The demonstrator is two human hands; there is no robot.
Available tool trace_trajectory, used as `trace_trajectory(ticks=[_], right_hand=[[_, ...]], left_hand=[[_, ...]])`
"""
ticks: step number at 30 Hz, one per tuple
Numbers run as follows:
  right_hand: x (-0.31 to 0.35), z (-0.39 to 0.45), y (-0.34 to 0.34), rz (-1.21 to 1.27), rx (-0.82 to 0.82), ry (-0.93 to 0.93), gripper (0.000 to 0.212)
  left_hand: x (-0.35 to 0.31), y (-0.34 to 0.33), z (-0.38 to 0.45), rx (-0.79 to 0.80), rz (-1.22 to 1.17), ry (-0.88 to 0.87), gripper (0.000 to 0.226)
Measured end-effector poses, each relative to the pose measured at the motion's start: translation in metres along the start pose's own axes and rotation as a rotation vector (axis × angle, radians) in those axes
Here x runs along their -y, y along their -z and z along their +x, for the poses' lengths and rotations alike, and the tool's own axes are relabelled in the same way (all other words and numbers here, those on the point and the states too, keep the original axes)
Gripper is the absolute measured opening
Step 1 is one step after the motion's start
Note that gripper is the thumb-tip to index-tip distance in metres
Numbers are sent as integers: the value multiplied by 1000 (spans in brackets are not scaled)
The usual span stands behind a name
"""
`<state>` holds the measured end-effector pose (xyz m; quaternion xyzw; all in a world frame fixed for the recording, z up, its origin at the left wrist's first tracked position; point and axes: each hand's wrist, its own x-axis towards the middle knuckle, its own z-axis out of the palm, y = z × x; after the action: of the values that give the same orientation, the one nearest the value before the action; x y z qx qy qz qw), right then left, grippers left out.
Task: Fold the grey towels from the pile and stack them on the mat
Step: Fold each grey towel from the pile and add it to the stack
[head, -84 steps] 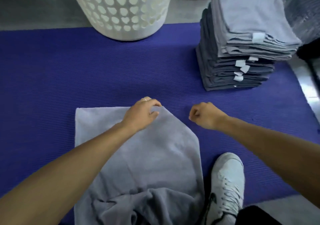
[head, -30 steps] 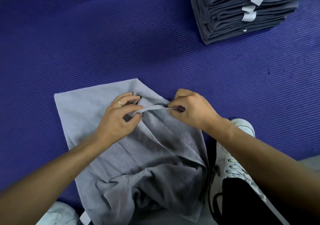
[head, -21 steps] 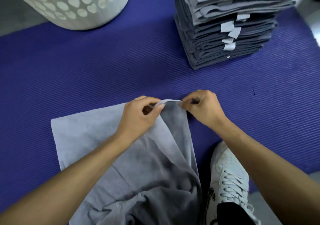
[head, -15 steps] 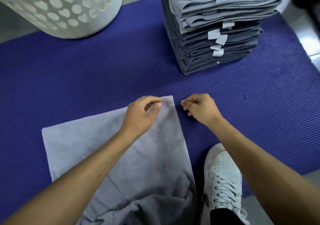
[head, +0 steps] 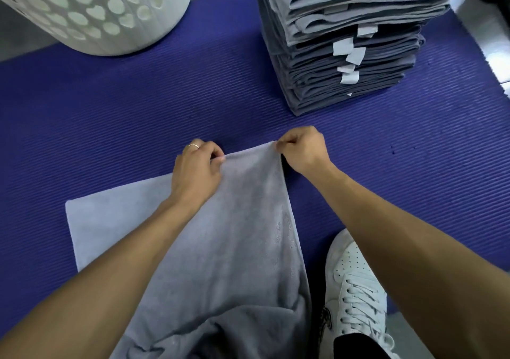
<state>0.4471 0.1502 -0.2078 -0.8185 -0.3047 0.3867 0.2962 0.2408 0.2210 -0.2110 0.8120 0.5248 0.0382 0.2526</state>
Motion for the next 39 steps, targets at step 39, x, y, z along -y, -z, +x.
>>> trace_trajectory(ticks=[39], right_hand=[[-89, -378, 38, -171, 246, -214, 18]], left_hand=[[-36, 19, -333, 394, -4, -169, 17]])
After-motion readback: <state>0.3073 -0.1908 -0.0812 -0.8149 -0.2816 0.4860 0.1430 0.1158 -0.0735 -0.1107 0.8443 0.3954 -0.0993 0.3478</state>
